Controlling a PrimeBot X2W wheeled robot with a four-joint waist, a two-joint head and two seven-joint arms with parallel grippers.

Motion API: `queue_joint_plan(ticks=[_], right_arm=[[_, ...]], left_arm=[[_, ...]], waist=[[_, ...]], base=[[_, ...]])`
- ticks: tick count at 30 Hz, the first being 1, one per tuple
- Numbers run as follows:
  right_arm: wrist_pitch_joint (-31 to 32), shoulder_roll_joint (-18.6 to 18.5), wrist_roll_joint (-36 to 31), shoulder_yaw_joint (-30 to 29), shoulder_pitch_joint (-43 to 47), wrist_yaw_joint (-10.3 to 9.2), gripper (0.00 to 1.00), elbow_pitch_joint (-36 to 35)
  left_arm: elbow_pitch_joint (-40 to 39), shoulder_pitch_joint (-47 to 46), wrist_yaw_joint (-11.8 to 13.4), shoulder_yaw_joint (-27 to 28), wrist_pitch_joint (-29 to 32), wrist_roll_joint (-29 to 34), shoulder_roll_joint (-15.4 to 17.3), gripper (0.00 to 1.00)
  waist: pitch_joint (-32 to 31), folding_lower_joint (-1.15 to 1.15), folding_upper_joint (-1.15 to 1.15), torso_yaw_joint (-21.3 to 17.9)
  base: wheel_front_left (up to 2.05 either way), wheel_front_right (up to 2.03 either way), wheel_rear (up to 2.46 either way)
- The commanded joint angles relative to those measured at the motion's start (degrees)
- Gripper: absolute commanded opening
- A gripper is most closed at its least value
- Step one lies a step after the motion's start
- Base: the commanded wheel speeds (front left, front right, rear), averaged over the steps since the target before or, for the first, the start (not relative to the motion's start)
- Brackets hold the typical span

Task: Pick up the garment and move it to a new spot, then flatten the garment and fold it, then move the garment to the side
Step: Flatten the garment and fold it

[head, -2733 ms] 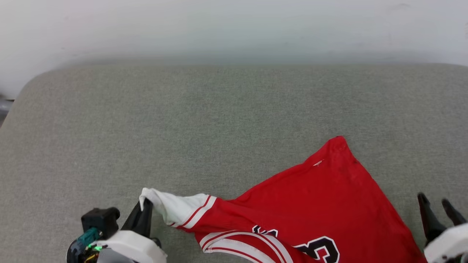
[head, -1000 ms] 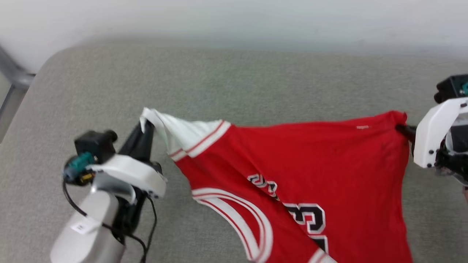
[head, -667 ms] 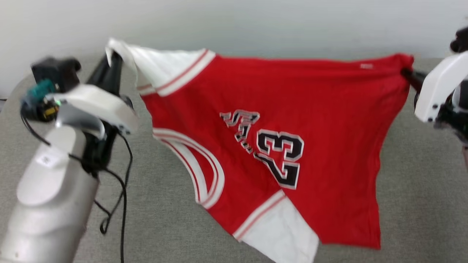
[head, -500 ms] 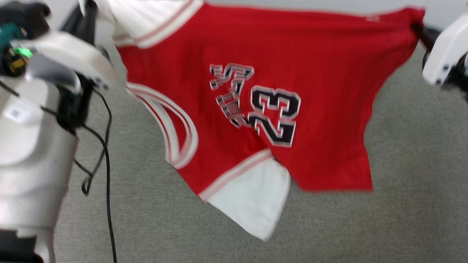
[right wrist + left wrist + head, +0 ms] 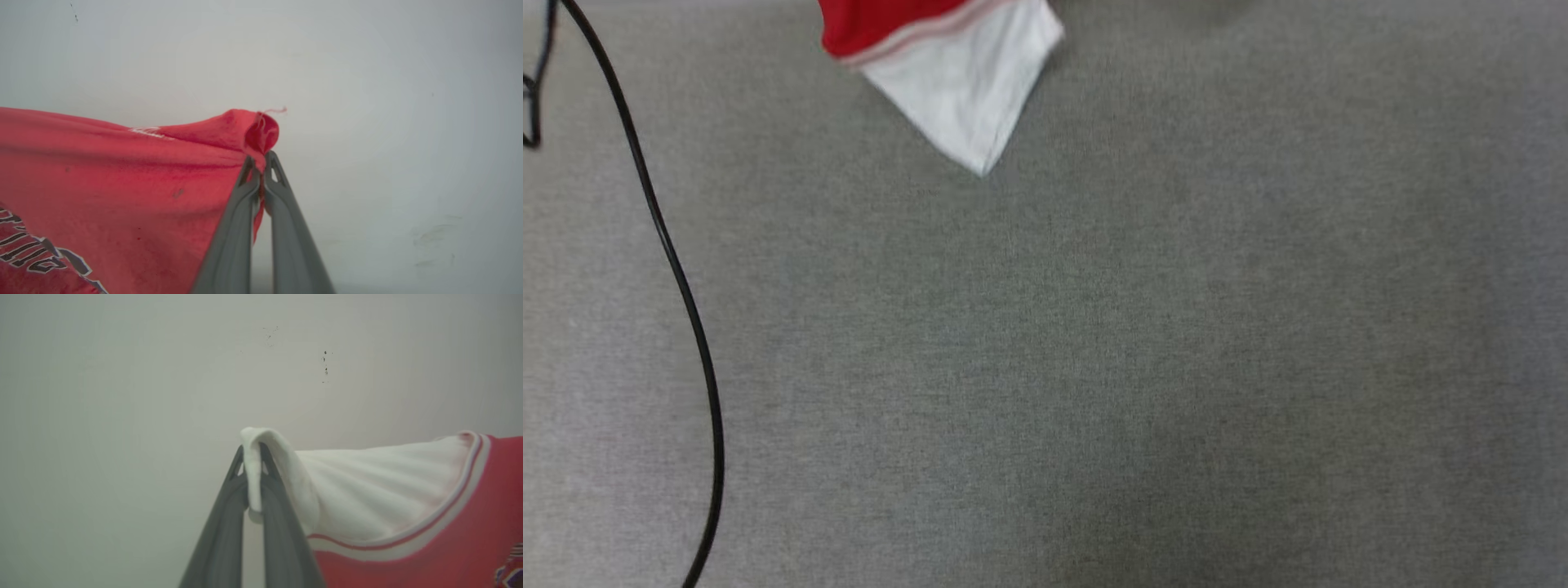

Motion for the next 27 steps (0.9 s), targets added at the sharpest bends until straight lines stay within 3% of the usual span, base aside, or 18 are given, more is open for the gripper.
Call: queue_joint_plan(ticks=[1,8,15,21,27], right_arm=[[-1.01,-0.37,-0.68,-0.67,-1.84,-0.14,0.0,1.22],[-2.35,2.37,-2.24,-0.03,-7.45,-0.14,0.0,5.27],[-4.0,3.63,-0.8,1.98,-4.77,-0.13,0.0,9.67],[-5.7,3.97,2.1,6.32,1.44,-0.13,0.0,11.4],[-9.39,2.72,6.66,11.33,14.64,-0.13,0.0,10.02]], left_arm=[[1.22,-1.97,0.08,0.26,-0.6,0.31,0.43,0.0],[5.66,-6.9,-0.94,0.15,-2.86,-0.48,-1.64,0.0],[10.99,-2.65,-2.63,0.58,-5.38,-3.49,-4.33,0.0],[14.6,5.01,-4.58,0.29,-5.24,-6.54,-4.81,0.0],[14.23,18.9,-5.44,-0.27,-6.89,-10.94,-5.2,0.0]], waist=[[4.03,-0.01,0.0,0.14],[10.14,-0.01,0.0,1.59],[12.88,-0.01,0.0,3.1],[12.38,-0.01,0.0,2.58],[8.13,-0.01,0.0,2.26]], base=[[0.0,0.0,0.0],[0.0,0.0,0.0],[0.0,0.0,0.0],[0.0,0.0,0.0],[0.0,0.0,0.0]])
